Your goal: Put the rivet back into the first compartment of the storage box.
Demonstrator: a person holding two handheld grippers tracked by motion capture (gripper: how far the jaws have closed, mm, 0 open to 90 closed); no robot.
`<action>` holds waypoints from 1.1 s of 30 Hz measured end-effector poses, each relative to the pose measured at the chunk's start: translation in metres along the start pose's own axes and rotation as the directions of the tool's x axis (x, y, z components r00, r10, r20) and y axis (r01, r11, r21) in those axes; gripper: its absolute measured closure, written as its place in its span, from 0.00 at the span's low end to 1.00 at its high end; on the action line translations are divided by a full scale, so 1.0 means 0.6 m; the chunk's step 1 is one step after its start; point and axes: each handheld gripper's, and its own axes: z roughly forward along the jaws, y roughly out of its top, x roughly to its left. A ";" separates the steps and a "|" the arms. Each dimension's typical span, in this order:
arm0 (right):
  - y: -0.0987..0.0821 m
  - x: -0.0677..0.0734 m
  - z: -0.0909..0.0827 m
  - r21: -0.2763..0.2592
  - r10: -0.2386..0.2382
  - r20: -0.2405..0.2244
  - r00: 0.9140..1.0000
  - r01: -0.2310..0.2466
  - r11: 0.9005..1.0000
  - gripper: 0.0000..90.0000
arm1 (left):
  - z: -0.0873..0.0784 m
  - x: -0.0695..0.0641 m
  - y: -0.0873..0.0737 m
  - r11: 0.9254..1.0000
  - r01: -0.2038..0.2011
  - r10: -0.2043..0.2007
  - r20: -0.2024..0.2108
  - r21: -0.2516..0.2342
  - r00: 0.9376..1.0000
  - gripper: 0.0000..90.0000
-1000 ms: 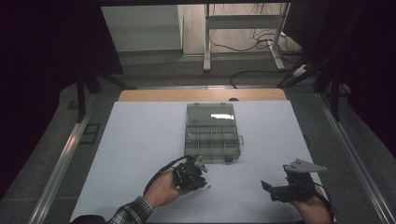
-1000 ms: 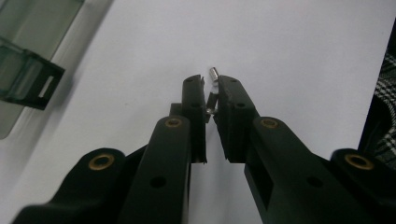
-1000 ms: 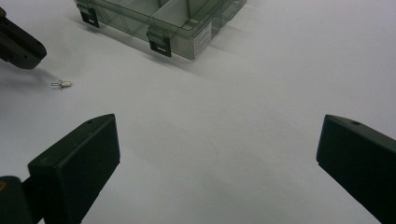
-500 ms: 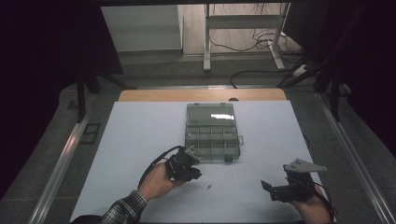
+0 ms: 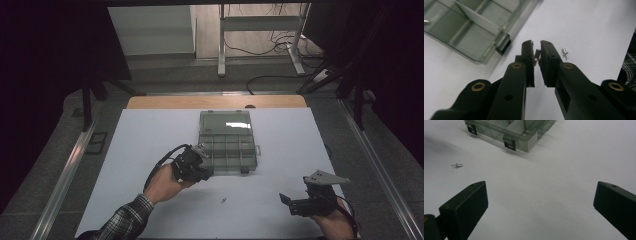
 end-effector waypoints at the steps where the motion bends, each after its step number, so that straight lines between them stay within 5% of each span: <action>1: 0.000 0.000 0.000 0.000 0.000 0.000 1.000 0.000 1.000 0.00 | -0.003 0.002 0.002 1.000 0.003 -0.003 -0.003 -0.001 1.000 0.91; 33: 0.000 0.000 0.000 0.001 0.001 0.000 1.000 -0.001 1.000 0.00 | -0.027 0.087 0.058 0.996 0.082 -0.083 -0.088 -0.023 0.993 0.91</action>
